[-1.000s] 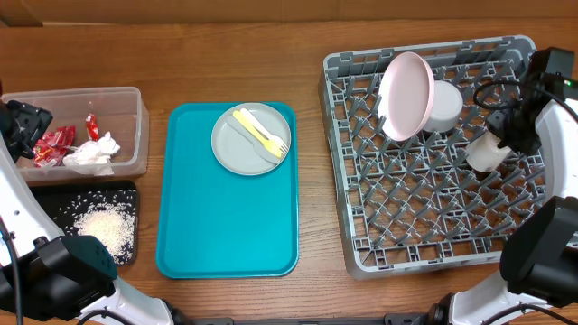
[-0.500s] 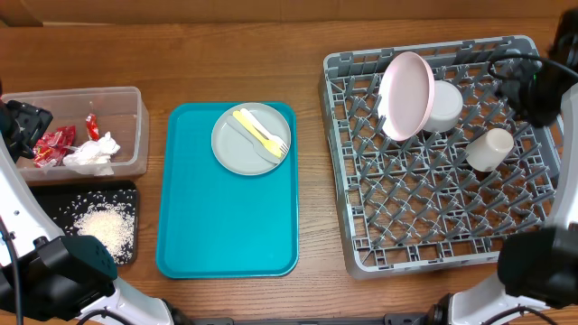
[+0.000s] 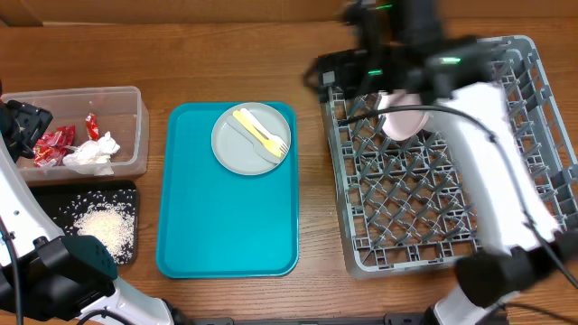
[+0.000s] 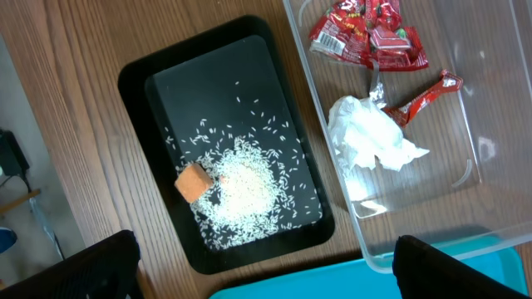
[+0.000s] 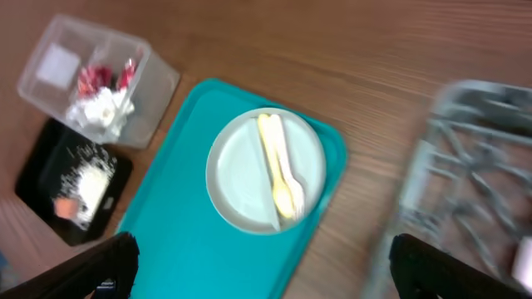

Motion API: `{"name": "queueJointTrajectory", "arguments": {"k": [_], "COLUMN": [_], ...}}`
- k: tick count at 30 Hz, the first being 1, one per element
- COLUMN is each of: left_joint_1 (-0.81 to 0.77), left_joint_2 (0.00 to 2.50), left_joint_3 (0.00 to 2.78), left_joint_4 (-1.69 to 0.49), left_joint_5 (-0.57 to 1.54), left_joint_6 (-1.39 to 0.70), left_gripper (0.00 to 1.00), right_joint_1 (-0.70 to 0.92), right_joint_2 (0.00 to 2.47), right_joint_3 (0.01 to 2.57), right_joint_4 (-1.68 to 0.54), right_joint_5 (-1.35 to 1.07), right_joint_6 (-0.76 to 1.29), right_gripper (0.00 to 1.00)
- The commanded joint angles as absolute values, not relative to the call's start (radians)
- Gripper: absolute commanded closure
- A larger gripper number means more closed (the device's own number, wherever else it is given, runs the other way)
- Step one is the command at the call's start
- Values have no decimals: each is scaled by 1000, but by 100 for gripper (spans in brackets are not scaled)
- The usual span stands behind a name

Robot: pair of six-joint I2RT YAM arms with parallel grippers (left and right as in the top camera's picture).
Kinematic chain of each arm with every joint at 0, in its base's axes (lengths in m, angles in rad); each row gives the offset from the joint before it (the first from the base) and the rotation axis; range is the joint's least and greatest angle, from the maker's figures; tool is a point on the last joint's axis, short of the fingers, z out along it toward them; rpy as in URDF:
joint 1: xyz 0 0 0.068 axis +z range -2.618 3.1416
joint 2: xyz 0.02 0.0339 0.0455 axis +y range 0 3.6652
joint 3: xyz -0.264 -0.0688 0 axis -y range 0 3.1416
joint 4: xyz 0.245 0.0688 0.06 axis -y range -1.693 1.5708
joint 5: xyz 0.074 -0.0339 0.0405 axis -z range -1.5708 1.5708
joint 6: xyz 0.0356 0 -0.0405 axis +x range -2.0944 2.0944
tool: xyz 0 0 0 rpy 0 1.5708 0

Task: Sort waste into correct bins and load items into the dishwasher rack
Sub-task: 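Move the right gripper back to the white plate on the tray, then grasp the yellow fork on the plate with the right gripper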

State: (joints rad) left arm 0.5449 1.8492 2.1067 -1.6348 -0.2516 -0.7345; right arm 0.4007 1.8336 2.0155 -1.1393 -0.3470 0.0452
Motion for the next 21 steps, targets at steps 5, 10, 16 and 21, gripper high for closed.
{"name": "queueJointTrajectory", "arguments": {"k": [5,10,16,21], "left_joint_1": [541,541,541,541], "left_joint_2": [1831,1831,1831,1831], "left_joint_3": [2118,2118,2118,2118], "left_joint_4": [-1637,-1637,-1637,-1637], "left_joint_5": [-269,-269,-269,-269], "left_joint_6": [-756,-756,-756,-756], "left_gripper": [0,0,0,0], "right_joint_1": [601,658,661,660], "right_joint_2": [2100,2274,2381,2390], "right_joint_3": [2003,2003,2003,2003], "right_joint_4": [-1016,-952,-897,-858], "right_joint_5": [-111,26,25,13], "right_joint_6": [48,86,87,86], "right_gripper": [0,0,3,23]}}
